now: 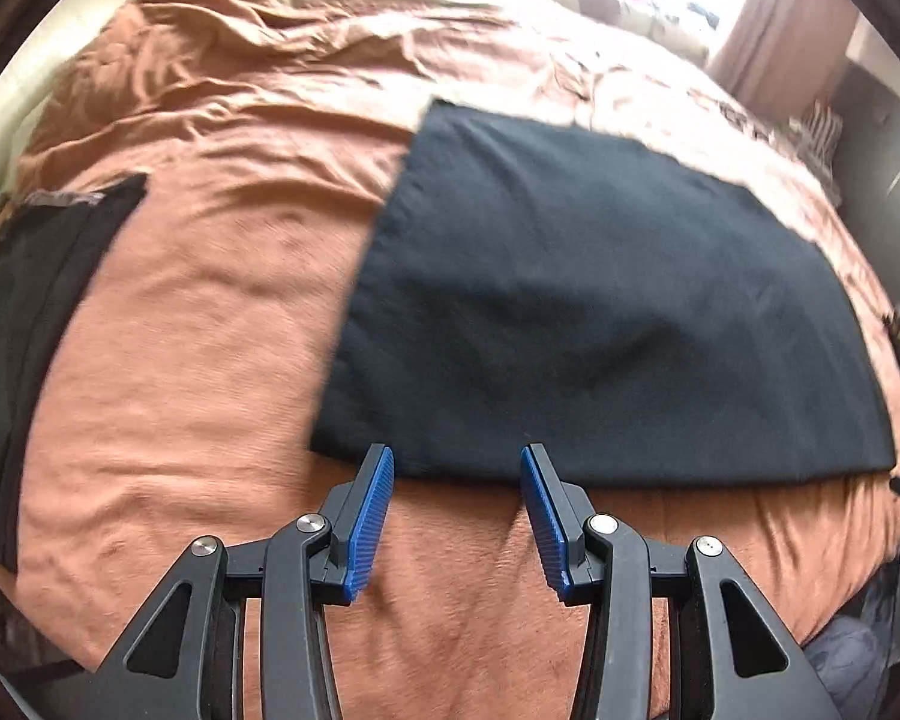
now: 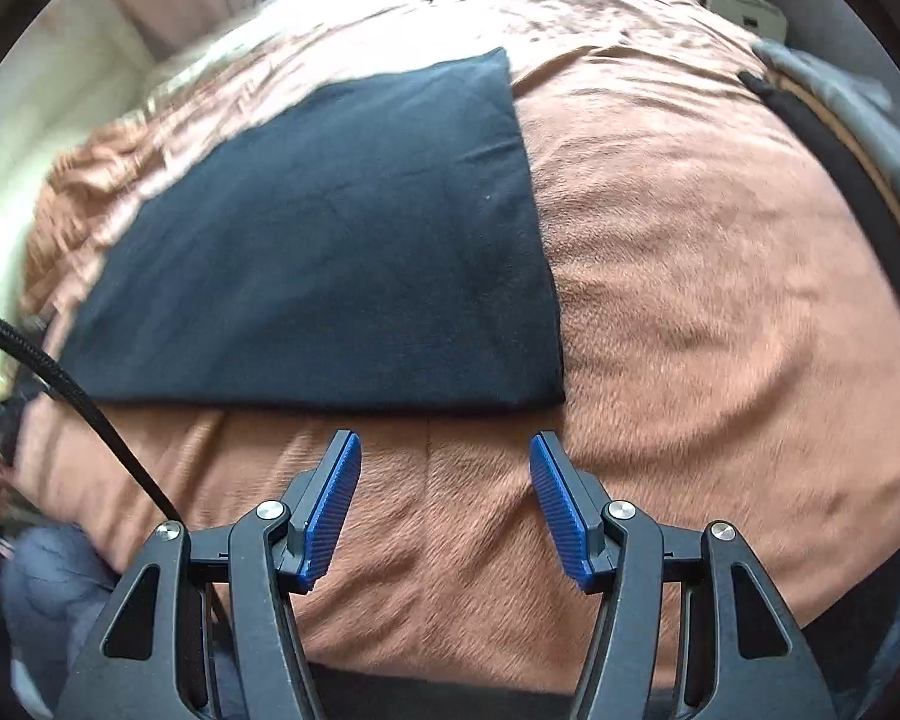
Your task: Fold small clothes
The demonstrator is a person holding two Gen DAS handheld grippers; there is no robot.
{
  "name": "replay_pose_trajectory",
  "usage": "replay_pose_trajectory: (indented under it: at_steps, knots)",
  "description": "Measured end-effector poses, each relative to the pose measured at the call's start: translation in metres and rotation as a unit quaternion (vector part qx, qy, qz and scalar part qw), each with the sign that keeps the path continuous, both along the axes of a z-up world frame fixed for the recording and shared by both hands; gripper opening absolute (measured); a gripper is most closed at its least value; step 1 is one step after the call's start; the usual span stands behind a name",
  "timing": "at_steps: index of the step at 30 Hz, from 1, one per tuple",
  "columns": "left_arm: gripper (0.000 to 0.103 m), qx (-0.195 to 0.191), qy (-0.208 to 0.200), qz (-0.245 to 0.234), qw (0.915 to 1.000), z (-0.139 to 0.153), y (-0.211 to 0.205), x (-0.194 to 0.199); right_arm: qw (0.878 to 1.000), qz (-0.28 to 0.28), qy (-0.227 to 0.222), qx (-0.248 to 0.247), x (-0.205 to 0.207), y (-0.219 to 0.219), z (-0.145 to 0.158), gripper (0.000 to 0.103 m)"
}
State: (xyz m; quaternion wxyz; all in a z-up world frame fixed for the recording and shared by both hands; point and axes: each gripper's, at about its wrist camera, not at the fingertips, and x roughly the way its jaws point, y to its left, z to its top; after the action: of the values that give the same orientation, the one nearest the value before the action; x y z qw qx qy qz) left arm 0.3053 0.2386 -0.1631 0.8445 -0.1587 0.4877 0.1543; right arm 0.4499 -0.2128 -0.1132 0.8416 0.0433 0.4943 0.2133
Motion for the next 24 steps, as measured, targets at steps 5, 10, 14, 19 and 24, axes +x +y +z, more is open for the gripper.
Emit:
replay_pose_trajectory:
  at_steps: [5,10,14,19,24]
  knots:
    - [0.046,-0.045,-0.023,0.044,0.9978,0.005,0.031,-0.018,0.997,-0.028,0.012,0.066,-0.007,-0.024,-0.004,0.056]
    - [0.045,-0.081,-0.029,0.081,0.993,-0.008,0.048,-0.024,0.99,-0.067,0.04,0.119,-0.004,-0.048,-0.023,0.044]
    - [0.034,-0.104,-0.025,0.09,0.9901,-0.02,0.056,-0.024,0.984,-0.078,0.06,0.151,0.002,-0.056,-0.031,0.04]
    - [0.024,-0.104,-0.019,0.097,0.9896,-0.031,0.061,-0.017,0.978,-0.078,0.073,0.177,0.01,-0.059,-0.036,0.034]
    - [0.022,-0.098,-0.017,0.097,0.9903,-0.035,0.063,-0.013,0.976,-0.079,0.078,0.188,0.019,-0.057,-0.042,0.034]
